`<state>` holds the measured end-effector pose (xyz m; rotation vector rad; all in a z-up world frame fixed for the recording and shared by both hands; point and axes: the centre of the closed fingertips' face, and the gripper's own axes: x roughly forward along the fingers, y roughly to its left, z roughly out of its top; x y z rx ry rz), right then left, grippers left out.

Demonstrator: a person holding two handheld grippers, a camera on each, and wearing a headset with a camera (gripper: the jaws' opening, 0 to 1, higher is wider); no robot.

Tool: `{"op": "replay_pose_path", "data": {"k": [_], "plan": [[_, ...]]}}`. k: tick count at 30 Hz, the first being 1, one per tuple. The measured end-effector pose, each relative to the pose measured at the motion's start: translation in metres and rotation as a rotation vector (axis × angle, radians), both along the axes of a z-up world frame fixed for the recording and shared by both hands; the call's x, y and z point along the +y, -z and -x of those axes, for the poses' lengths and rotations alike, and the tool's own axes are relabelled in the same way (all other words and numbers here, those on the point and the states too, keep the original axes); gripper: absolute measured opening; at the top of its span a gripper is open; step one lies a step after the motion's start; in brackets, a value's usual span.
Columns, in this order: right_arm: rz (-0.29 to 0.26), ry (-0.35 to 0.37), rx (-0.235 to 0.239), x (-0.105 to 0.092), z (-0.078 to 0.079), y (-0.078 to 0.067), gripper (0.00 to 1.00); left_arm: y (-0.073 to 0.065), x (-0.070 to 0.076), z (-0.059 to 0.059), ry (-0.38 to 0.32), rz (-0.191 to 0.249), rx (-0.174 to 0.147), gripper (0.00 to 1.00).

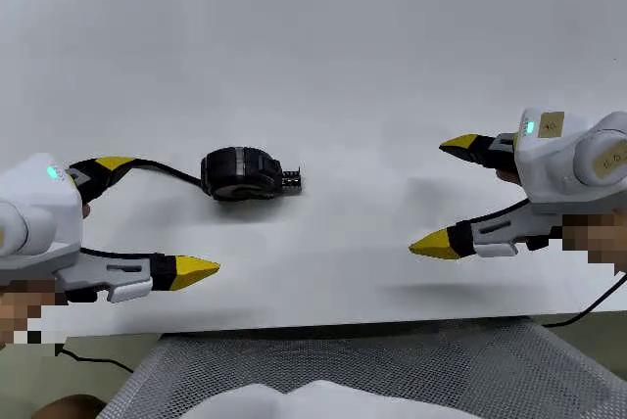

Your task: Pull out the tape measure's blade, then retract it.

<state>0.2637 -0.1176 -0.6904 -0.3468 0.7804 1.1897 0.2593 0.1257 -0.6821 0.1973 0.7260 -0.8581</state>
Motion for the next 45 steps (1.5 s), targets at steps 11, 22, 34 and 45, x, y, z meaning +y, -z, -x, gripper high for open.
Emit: {"op": "replay_pose_path", "data": {"k": [11, 22, 34, 45], "plan": [[-0.011, -0.015, -0.006, 0.011, -0.005, 0.000, 0.81, 0.000, -0.004, -0.005, 0.011, 0.001, -0.008, 0.99], [-0.021, -0.027, -0.012, 0.019, -0.011, 0.000, 0.82, -0.001, -0.012, -0.014, 0.036, -0.001, -0.023, 0.99], [-0.025, -0.045, -0.018, 0.027, -0.016, 0.001, 0.82, 0.000, -0.022, -0.019, 0.069, -0.007, -0.033, 0.99], [-0.025, -0.063, -0.021, 0.034, -0.020, 0.003, 0.81, 0.005, -0.026, -0.020, 0.105, -0.021, -0.023, 0.96]]}}
